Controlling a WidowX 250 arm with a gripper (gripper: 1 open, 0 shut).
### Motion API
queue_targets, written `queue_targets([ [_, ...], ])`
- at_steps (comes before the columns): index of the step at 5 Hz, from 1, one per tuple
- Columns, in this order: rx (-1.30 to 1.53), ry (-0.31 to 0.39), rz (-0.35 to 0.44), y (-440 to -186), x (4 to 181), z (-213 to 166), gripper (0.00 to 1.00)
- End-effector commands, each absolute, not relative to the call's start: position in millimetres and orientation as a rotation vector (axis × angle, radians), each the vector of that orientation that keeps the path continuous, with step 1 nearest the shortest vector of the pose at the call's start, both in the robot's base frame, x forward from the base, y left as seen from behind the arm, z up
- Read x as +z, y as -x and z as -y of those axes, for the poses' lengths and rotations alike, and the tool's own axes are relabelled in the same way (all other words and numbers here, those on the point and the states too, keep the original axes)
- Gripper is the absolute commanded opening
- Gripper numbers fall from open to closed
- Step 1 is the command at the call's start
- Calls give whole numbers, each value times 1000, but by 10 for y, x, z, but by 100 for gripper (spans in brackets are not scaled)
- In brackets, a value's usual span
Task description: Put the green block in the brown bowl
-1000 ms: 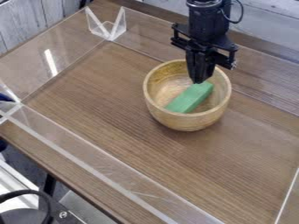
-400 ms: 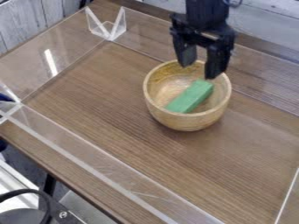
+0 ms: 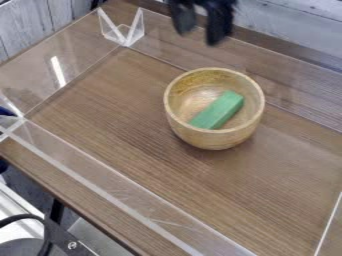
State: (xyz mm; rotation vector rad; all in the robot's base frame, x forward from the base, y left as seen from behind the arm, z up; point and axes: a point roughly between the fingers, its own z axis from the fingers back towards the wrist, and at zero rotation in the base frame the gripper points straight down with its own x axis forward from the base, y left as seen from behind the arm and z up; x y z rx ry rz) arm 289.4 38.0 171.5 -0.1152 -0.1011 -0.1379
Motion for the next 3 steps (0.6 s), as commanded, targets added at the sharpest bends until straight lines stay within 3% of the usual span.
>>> queue_targets([
  [1,-98,43,150,-2814,1987,-772,100],
  [3,-48,-1,55,-2712,1536,-1336,100],
])
